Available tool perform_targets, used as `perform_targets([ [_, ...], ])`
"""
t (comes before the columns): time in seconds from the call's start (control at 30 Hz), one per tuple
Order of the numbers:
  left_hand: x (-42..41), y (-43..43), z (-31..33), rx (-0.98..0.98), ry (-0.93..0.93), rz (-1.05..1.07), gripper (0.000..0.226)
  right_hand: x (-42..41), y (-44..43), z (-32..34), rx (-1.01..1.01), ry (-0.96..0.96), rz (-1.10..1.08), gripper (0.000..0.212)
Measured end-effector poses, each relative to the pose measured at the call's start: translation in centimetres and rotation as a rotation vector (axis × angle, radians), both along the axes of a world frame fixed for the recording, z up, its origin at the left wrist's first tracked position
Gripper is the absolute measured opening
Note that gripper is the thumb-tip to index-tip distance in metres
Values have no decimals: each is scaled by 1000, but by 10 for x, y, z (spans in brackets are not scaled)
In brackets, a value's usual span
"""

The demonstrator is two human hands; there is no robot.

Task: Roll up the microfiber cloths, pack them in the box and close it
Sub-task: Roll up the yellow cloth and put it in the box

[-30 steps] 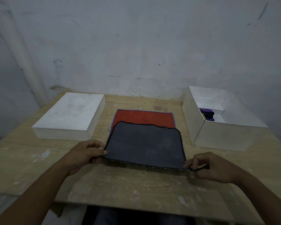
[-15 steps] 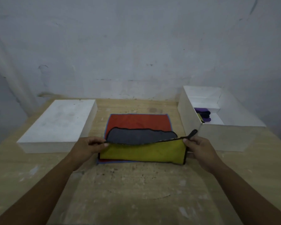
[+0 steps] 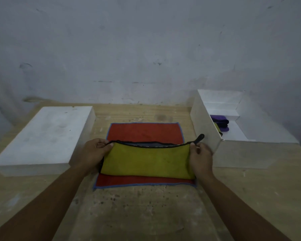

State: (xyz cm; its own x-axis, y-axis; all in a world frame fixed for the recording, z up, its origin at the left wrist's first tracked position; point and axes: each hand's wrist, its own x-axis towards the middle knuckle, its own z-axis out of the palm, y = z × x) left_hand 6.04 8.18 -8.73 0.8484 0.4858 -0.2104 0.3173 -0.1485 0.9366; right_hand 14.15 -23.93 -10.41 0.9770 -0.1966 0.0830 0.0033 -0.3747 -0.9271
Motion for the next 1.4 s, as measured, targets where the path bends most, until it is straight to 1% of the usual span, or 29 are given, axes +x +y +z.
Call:
perform_targets([
  [0.07,6,-2,-1,31,-5,42,27,4,5,0,22,1,-13,19],
  [0.17,12,-5,0,46,-34,90,25,8,10,3,78,5,-66,7],
  [0.33,15,-8,-2,115,23,125,23,10,12,3,68,-20,-126,8],
  [0.4,16,-9,0,138,39,142,29,11,11,3,72,-17,-140,8],
  [0.47,17,-9,1,133,68,136,33,13,7,2,53,17,-146,14],
  [0.53,17,-8,1,139,100,138,35,16,0,2,29,97,-106,24],
  [0.6,15,-9,0,178,142,151,42,20,-8,1,13,193,-10,32],
  [0.67,10,-15,3,233,157,151,48,19,-15,3,2,239,96,43],
  [0.73,0,-20,4,281,142,149,45,14,-21,6,-38,219,149,50],
  [0.8,-13,-24,1,330,142,119,35,4,-27,7,-145,162,172,52],
  [0.93,-43,-30,-5,471,169,56,29,-27,-39,9,-368,10,303,37],
  [1.0,-55,-33,-6,526,172,44,28,-39,-45,4,-432,-2,371,41],
  [1.1,-65,-33,-6,512,173,40,24,-51,-50,-1,-521,38,439,45],
  [1.17,-67,-33,-3,493,169,32,21,-53,-49,-1,-533,25,437,38],
  [1.2,-67,-33,-2,466,163,32,21,-54,-48,1,-533,1,434,32],
  [1.27,-67,-33,4,350,168,50,22,-55,-48,5,-494,-25,433,17],
  [1.3,-67,-32,7,294,175,63,23,-55,-49,5,-473,-25,436,14],
  [1.37,-66,-30,10,234,194,81,25,-56,-53,8,-495,-29,475,14],
  [1.4,-67,-30,13,221,196,81,26,-56,-55,9,-564,-37,504,18],
])
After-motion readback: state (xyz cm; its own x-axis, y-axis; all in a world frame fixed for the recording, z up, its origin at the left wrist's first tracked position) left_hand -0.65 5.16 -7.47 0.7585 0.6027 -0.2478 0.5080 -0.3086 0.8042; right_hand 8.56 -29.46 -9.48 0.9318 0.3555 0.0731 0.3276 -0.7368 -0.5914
